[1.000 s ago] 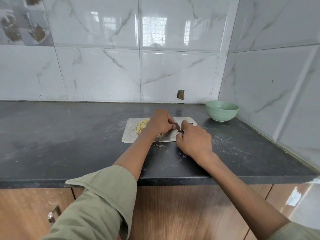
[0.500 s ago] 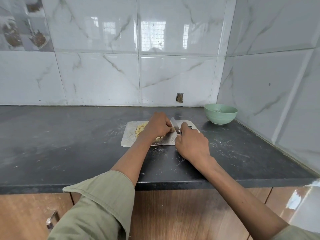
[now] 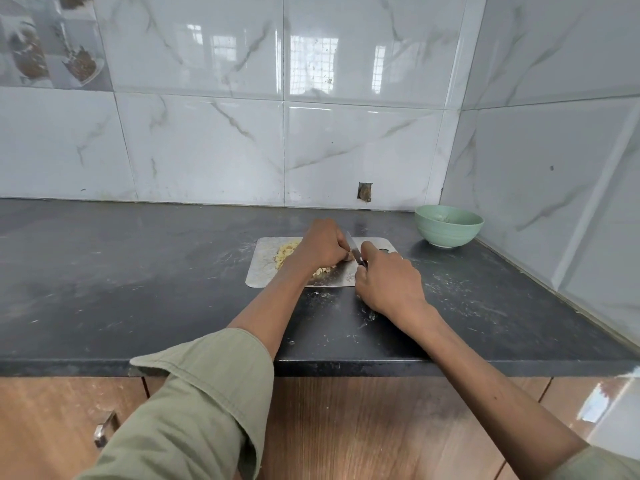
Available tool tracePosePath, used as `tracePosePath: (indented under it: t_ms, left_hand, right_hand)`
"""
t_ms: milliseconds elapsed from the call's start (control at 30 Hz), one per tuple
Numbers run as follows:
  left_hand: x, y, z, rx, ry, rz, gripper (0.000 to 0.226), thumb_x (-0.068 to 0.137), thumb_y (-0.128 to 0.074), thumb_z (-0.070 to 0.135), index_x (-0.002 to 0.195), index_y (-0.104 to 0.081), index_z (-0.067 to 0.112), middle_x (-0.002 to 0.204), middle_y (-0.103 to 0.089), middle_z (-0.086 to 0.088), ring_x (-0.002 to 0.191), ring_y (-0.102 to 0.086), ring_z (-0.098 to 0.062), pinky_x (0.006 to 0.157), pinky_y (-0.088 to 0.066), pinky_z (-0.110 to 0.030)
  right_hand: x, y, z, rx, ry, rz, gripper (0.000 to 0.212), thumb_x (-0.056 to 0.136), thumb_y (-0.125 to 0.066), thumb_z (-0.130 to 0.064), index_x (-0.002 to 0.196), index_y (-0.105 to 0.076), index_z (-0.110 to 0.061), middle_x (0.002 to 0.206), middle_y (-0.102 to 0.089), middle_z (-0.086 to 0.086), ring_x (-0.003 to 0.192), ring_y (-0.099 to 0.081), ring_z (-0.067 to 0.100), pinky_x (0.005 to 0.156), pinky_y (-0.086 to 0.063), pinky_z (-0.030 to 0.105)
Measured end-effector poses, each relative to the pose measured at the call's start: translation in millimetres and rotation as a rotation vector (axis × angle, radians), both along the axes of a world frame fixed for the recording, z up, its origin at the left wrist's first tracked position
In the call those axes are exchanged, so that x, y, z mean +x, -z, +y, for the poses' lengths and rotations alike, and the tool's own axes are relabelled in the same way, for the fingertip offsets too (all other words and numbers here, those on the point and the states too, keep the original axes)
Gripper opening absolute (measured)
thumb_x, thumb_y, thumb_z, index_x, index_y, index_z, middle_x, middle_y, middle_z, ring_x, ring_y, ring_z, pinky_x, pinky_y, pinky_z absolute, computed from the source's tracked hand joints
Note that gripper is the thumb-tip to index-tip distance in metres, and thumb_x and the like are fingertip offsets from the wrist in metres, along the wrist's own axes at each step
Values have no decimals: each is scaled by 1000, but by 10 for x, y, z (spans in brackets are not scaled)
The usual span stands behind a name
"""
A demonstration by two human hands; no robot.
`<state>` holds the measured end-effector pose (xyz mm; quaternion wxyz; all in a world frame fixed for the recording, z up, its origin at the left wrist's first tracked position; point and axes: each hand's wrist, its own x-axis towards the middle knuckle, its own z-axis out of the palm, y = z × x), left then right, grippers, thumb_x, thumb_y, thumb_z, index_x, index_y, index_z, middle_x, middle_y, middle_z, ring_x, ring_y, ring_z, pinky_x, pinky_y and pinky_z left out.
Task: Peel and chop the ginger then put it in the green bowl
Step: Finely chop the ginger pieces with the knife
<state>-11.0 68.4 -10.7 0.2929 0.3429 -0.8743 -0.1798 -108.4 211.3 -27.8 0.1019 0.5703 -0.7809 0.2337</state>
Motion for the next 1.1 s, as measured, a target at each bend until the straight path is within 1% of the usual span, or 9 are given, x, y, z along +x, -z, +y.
tracePosePath:
  t_ms: [100,200,267,367,433,700,800,967,1100]
  left_hand:
    - [4,-20,17,5,17,1,10,77,-85,1,84,-84,9,69,-68,23,71,-73,-14,71,-62,-34]
    - [13,-4,27,-8,17,21,10,77,-84,0,83,-84,8,67,-65,27,61,-67,-1,68,-60,-25]
    - [22,10,15,2,19,37,10,77,-84,-1,83,-83,7,69,-67,27,59,-64,4,65,-58,-20]
    - [12,13,-27,3,-2,33,11,77,-89,9,87,-84,8,77,-78,2,72,-72,-8,75,-61,-30]
    - [3,0,-52,5,-14,16,14,77,-90,14,88,-84,9,81,-79,-4,77,-73,-14,76,-61,-32]
    - [7,14,-78,30,-21,22,12,77,-90,9,88,-84,8,82,-79,-4,78,-73,-13,79,-61,-31]
    - [8,24,-78,30,-14,24,8,76,-89,9,82,-84,9,76,-78,-3,75,-74,-17,74,-62,-36]
    - [-11,47,-48,-6,-26,34,4,77,-83,4,76,-83,7,71,-77,-4,70,-74,-18,68,-61,-42]
    - [-17,57,-54,-13,-26,31,5,77,-81,3,74,-82,7,69,-76,-5,70,-74,-22,67,-61,-45]
  right_hand:
    - [-5,-22,-33,6,0,11,10,95,-45,-26,104,-47,-23,108,-64,16,87,-51,35,69,-35,37]
    - [31,4,-40,-16,24,59,19,97,-46,-28,113,-51,-20,109,-64,15,92,-57,37,68,-34,37]
    - [51,27,-38,-20,44,66,21,97,-46,-28,116,-50,-19,112,-62,15,94,-58,36,67,-33,37]
    - [52,38,-42,-10,65,80,23,99,-44,-26,119,-47,-16,116,-61,15,97,-61,36,66,-33,37]
    - [47,48,-36,-15,67,86,24,99,-43,-25,121,-46,-14,117,-61,16,97,-62,37,66,-33,37]
    - [57,48,0,-42,45,75,25,101,-41,-26,124,-44,-14,115,-62,16,95,-60,37,66,-33,38]
    - [66,39,8,-40,44,72,24,100,-43,-27,121,-45,-15,114,-62,16,94,-59,36,66,-33,37]
    - [75,17,22,-42,47,43,22,99,-44,-29,118,-48,-18,113,-62,14,81,-45,30,65,-32,37]
    - [90,7,25,-32,62,33,23,99,-44,-29,119,-49,-18,115,-61,13,88,-53,32,67,-33,37]
